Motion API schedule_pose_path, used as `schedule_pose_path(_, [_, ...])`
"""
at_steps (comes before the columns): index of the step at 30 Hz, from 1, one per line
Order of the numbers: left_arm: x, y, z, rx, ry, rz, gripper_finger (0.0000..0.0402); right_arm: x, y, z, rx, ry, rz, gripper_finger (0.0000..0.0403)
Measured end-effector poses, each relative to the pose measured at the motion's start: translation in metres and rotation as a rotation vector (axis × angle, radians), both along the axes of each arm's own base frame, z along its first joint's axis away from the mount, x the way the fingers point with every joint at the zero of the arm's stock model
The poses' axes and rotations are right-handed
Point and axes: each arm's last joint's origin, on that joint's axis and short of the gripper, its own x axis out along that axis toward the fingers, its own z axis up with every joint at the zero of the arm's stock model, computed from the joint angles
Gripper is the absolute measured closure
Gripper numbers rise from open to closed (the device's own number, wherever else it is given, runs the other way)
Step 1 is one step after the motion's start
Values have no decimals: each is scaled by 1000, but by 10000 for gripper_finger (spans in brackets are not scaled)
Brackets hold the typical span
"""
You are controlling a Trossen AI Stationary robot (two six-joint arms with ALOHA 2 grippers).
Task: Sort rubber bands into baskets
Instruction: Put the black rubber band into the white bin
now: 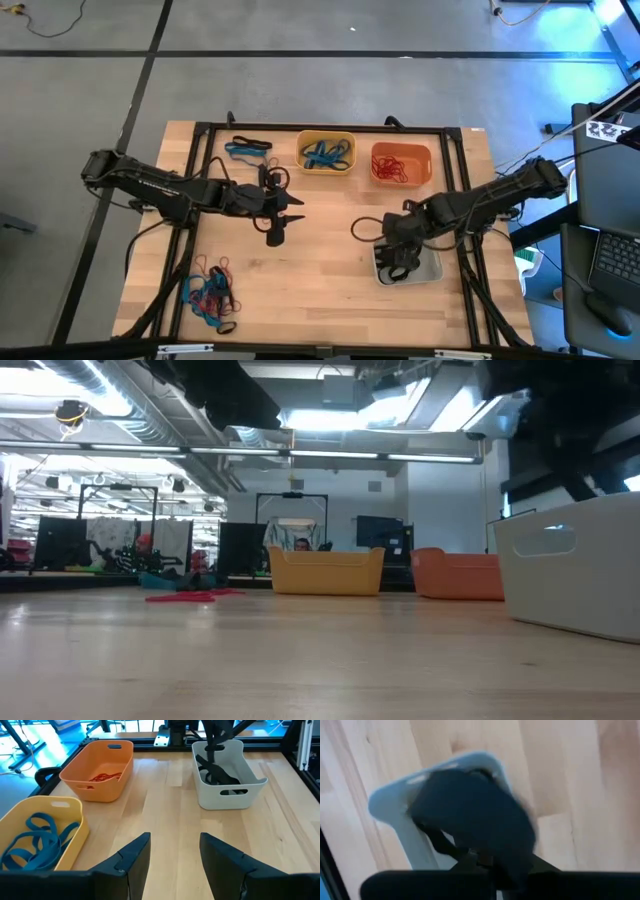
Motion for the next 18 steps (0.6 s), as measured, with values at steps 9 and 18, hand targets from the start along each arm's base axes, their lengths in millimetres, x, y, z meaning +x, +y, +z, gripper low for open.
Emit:
schedule_pose_path(9, [0,0,0,-3,-1,2,233,-1,6,-24,-20,250,-109,315])
schedule_pose_path(18, [0,0,0,-1,-1,0,233,2,4,-29,70,334,-116,195])
